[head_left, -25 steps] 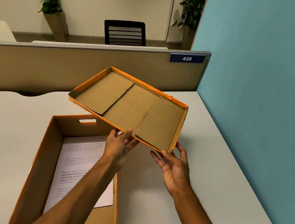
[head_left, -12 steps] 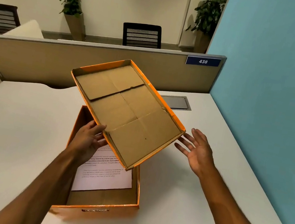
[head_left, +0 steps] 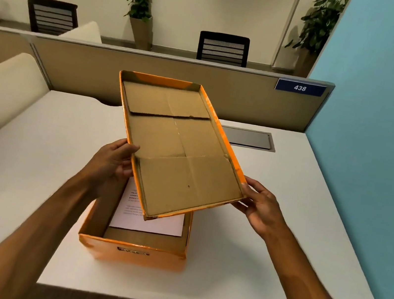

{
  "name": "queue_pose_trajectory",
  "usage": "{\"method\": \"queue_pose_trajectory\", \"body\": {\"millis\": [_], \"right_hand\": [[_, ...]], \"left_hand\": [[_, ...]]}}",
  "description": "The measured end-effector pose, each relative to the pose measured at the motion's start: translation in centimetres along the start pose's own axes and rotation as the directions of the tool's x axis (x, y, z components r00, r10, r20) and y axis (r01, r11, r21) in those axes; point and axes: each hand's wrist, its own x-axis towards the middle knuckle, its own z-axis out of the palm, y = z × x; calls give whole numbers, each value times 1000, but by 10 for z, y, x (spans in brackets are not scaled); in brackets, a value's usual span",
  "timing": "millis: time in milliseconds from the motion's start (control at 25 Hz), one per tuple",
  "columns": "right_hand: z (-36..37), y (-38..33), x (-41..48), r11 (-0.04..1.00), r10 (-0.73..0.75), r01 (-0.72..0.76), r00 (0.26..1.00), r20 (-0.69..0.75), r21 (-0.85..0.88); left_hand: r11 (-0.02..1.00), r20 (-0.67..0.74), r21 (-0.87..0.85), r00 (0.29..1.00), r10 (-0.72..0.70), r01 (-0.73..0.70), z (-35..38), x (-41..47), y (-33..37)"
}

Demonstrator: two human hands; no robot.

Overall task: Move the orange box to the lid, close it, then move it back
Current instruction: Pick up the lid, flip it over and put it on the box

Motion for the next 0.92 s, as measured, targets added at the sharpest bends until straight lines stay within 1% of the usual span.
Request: {"method": "queue_pose_trajectory", "body": {"millis": [80, 200, 240, 320, 400, 440, 520, 600, 720, 800, 840, 880, 920], "right_hand": [[2, 5, -9, 996, 27, -28, 1000, 17, 81], [4, 12, -18, 973, 48, -53, 998, 30, 227], [5, 14, -21, 964, 47, -54, 998, 32, 262], [7, 17, -25, 950, 42, -53, 998, 41, 308], [12, 20, -30, 941, 43, -56, 998, 45, 335], [15, 22, -33, 938, 46, -59, 998, 45, 342], [21, 28, -40, 935, 49, -61, 998, 44, 349], [28, 36, -45, 935, 53, -64, 998, 41, 349], [36, 44, -52, 943, 74, -81, 997, 34, 323], [40, 45, -55, 952, 95, -106, 994, 52, 286], [44, 43, -57, 968, 100, -109, 994, 50, 228], [48, 41, -59, 990, 88, -90, 996, 21, 112], [54, 39, -61, 998, 40, -42, 999, -27, -54]], "left_hand": [[1000, -3, -5, 1000, 26, -26, 7, -9, 13], [981, -20, -190, 999, 45, -48, 25, -28, 17], [977, -29, -208, 998, 46, -52, 30, -36, 6], [984, -6, -179, 1000, 7, -8, 42, -55, -27], [985, 88, -166, 996, -27, 42, 57, -76, -61], [986, 116, -163, 993, -23, 42, 68, -84, -73], [989, 108, -149, 994, 29, -12, 92, -92, -88], [986, 22, -124, 993, 114, -111, 111, -92, -95], [972, -134, -155, 979, 154, -174, 121, -91, -94], [962, -154, -170, 970, 188, -214, 116, -92, -93], [959, -153, -166, 966, 206, -231, 112, -92, -92], [959, -157, -149, 963, 220, -243, 107, -93, -91], [959, -163, -127, 959, 233, -254, 102, -93, -89]]}}
